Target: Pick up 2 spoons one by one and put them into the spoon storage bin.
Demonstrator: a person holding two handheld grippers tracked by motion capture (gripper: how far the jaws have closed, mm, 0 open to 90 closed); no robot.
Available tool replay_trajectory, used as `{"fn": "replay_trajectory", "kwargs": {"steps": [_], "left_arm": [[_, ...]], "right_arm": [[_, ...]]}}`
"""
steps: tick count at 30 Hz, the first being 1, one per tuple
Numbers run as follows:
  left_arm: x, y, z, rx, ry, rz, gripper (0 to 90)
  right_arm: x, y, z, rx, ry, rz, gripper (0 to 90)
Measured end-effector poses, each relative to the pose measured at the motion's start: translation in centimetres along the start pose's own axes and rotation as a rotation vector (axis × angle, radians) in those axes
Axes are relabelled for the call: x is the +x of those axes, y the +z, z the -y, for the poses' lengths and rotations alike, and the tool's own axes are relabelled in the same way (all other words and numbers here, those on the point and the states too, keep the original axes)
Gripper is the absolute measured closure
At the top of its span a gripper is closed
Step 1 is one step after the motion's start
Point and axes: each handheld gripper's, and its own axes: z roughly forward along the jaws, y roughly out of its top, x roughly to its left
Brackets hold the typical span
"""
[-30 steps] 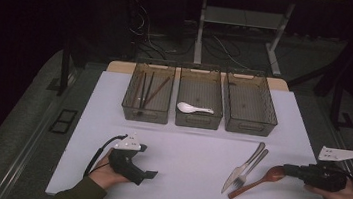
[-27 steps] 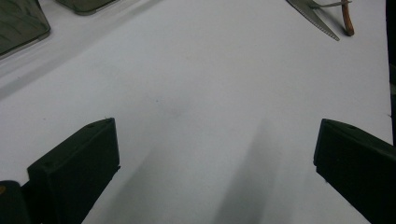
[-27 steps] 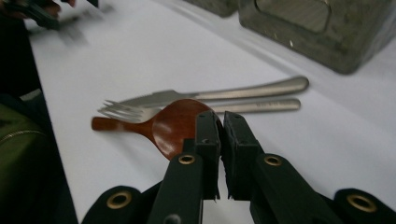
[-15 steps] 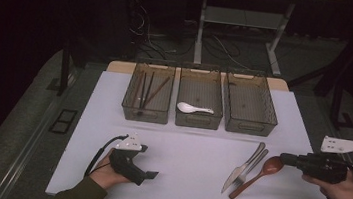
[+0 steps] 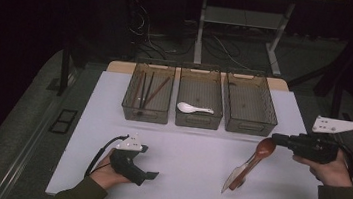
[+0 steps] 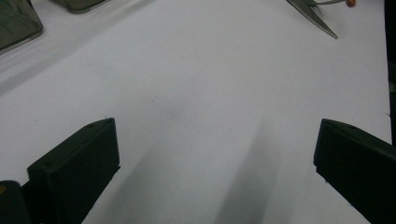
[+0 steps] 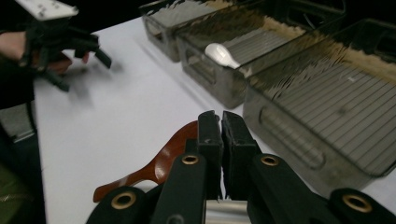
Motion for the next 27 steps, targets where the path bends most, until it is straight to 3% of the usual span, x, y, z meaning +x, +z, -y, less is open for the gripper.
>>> {"fn": "replay_trajectory", "kwargs": {"steps": [2,17,27], "left_arm": [[0.1,-0.1,0.0,0.01,0.015,0.001,0.0],[0.1,-0.2,0.0,-0.001,0.01,0.0,0.0],[0.2,-0.3,0.1,0.001,0.006,0.006,0.0]], "right_arm": [[-0.2,0.4,-0.8,-0.006,0.005,0.01,86.8],[-3.2,4.8,-7.1,-0.046,0.08,0.131,86.8],[-4.5,6.9,-11.7,-0.09,0.089,0.187,86.8]]}}
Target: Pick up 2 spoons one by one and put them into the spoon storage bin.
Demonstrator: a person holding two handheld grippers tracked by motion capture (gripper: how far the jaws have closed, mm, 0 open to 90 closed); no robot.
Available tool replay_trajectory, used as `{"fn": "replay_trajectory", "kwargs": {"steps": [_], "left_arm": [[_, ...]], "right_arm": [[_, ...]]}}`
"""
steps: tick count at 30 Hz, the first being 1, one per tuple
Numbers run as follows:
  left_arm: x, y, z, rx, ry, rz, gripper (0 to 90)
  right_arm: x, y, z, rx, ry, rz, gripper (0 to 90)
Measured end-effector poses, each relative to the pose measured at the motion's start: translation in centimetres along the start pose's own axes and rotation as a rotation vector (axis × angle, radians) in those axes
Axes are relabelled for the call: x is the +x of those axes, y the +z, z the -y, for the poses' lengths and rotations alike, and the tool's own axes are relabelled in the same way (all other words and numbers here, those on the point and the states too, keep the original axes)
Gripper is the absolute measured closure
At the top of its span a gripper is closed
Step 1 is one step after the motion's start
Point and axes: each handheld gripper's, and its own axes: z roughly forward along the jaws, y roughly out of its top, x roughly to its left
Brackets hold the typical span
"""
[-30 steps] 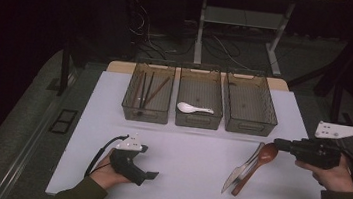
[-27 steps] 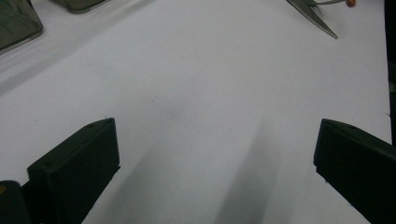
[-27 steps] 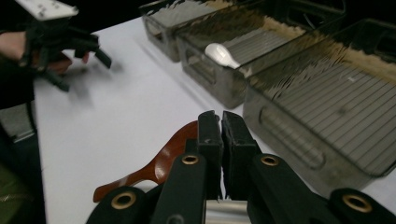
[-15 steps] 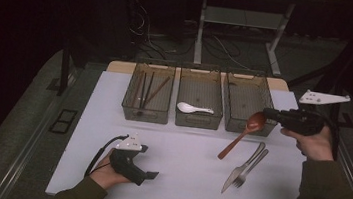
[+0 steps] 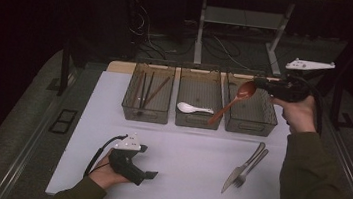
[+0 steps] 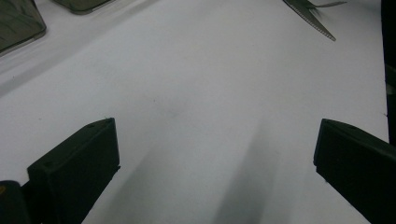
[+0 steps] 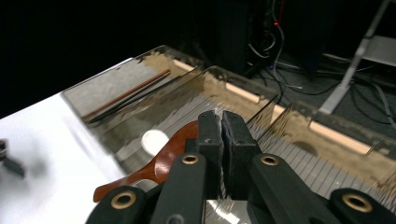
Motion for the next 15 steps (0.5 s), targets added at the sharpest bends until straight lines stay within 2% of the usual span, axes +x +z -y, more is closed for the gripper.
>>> {"fn": "replay_trajectory", "kwargs": {"steps": [7,15], "left_arm": [[-0.1,0.1,0.0,-0.004,0.004,0.0,0.0],[-0.1,0.1,0.1,0.001,0.02,0.007,0.0]], "right_arm": [[-0.1,3.8,-2.0,-0.001,0.039,0.037,86.7],[0.1,9.6,-1.3,0.047,0.076,0.044,86.7]]}}
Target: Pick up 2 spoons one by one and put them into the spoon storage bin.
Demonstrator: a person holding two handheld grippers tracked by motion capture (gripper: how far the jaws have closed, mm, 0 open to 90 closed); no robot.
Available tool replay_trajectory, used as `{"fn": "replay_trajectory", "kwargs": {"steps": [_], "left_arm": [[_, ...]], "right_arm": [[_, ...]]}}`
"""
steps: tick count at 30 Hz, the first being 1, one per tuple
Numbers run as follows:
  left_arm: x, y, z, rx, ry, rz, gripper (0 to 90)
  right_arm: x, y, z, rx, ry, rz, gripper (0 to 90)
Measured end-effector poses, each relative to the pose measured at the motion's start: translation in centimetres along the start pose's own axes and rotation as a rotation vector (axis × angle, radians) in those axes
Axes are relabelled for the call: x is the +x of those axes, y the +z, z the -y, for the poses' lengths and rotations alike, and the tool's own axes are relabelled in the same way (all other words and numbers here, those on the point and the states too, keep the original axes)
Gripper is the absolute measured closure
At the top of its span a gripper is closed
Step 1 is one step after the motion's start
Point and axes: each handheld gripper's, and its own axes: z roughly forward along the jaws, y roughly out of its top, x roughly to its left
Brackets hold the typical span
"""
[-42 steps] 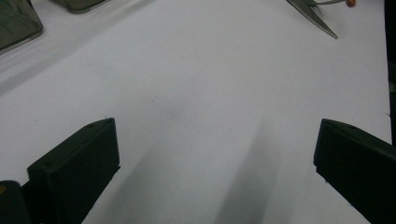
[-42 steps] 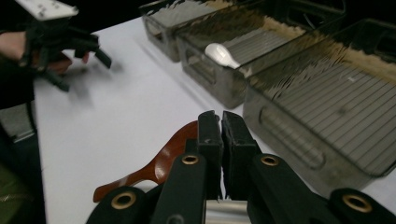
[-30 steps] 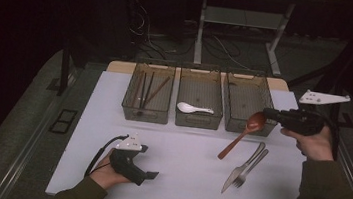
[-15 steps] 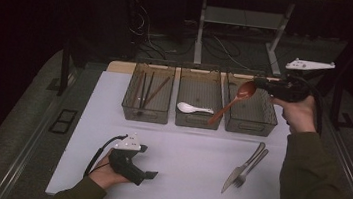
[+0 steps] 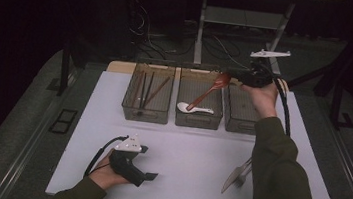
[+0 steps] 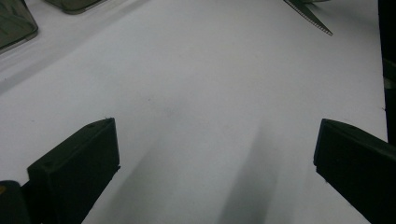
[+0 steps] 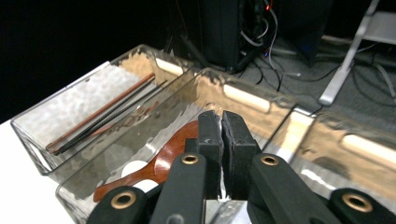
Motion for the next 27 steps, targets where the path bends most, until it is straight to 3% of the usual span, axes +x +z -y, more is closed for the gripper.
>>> {"fn": "replay_trajectory", "kwargs": {"steps": [4,7,14,16,20,27], "left_arm": [[-0.1,0.0,0.0,0.002,-0.001,0.003,0.0],[-0.1,0.0,0.0,0.0,0.005,0.004,0.0],[0.0,-0.1,0.0,0.007,0.015,0.005,0.0],[0.0,-0.1,0.0,0.004,0.013,0.005,0.0],[0.0,0.0,0.0,0.007,0.017,0.004,0.0],[-0.1,0.1,0.0,-0.001,0.007,0.003,0.0]], "right_arm": [[0.7,2.6,0.9,0.049,0.017,-0.031,86.7],[1.2,4.2,1.6,0.088,0.003,-0.03,86.6],[0.8,6.0,2.7,0.14,0.03,-0.034,84.3],[0.8,6.1,2.8,0.141,0.012,0.0,69.2],[0.7,5.9,2.7,0.126,0.013,0.012,52.3],[1.1,4.6,2.5,0.101,-0.013,0.0,42.1]]}}
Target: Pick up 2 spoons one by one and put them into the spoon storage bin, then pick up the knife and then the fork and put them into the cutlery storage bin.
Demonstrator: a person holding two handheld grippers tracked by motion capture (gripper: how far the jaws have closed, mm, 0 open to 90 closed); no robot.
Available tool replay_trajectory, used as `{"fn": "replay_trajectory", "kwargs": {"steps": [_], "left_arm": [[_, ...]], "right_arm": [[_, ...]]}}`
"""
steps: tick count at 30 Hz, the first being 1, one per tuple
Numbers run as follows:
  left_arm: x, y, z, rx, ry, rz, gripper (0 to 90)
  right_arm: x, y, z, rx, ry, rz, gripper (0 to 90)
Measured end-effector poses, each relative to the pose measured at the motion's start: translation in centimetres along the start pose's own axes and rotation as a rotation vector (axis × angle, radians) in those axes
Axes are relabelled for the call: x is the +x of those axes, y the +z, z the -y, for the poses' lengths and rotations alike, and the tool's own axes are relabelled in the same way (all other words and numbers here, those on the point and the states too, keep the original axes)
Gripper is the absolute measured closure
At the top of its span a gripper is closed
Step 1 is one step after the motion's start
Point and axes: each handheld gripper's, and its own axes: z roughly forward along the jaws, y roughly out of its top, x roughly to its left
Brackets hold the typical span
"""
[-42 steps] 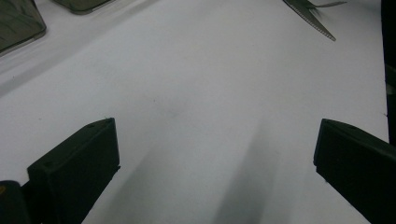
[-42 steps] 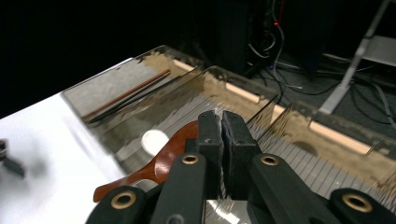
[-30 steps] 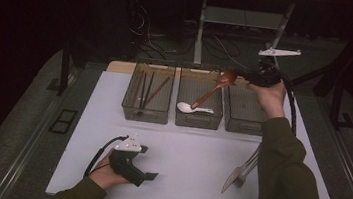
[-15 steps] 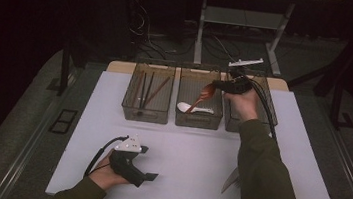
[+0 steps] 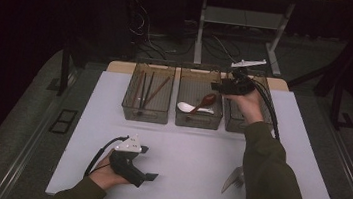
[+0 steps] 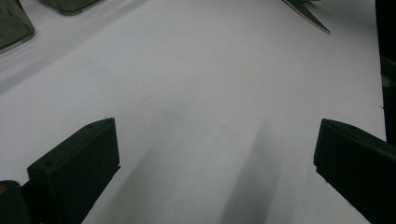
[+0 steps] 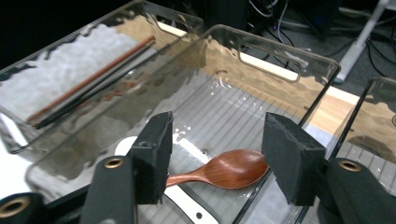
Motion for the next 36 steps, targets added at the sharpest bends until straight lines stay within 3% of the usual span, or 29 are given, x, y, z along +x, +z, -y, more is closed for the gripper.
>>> {"fn": "replay_trajectory", "kwargs": {"steps": [3,10,18,33,36], "left_arm": [[0.0,-0.1,0.0,-0.001,-0.004,0.0,0.0],[0.1,-0.2,0.0,-0.008,-0.01,-0.012,0.0],[0.1,-0.2,0.0,0.001,-0.017,-0.013,0.0],[0.0,-0.1,0.0,0.005,-0.01,-0.016,0.0],[0.0,-0.1,0.0,0.007,-0.009,-0.016,0.0]], "right_arm": [[0.3,-0.9,0.3,-0.029,-0.008,-0.013,39.6],[0.6,-2.8,1.6,-0.032,-0.045,-0.011,36.8],[0.8,-4.9,3.6,-0.03,-0.052,-0.02,39.4],[1.8,-8.3,7.6,-0.014,-0.109,0.036,76.2],[1.6,-8.9,8.1,-0.019,-0.099,0.019,87.0]]}}
